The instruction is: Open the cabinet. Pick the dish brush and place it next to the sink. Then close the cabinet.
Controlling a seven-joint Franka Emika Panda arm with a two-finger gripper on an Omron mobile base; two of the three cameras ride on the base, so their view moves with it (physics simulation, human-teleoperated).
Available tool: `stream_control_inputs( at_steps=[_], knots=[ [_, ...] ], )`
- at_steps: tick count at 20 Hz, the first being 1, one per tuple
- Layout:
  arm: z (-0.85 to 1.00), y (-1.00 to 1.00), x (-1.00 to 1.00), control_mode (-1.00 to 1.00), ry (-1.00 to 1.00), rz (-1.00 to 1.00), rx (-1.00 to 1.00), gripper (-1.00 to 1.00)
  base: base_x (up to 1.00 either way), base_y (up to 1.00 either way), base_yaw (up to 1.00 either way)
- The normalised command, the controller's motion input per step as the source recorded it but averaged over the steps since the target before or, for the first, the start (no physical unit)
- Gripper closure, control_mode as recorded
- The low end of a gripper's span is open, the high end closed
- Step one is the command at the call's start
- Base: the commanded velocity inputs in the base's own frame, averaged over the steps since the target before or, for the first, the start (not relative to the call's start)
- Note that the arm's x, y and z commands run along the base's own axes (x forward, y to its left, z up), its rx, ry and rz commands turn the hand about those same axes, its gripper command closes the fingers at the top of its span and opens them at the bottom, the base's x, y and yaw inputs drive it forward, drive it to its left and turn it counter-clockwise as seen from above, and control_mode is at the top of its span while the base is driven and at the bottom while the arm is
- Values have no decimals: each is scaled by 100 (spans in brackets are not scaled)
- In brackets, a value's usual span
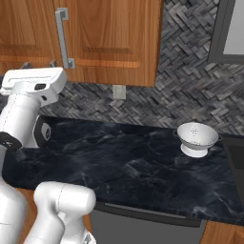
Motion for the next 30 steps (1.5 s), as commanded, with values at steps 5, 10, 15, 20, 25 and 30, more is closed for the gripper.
stream_control_inputs(
  at_steps=[5,10,15,20,25,30],
  knots=[
    [0,8,52,-100,0,0,0,-100,0,0,0],
    [0,0,47,-100,1,0,0,-100,0,0,0],
    [0,0,54,-100,5,0,0,-100,0,0,0],
    [0,0,69,-100,6,0,0,-100,0,0,0],
    [0,2,74,-100,8,0,0,-100,0,0,0],
    [0,20,80,-100,9,0,0,-100,0,0,0]
  ],
)
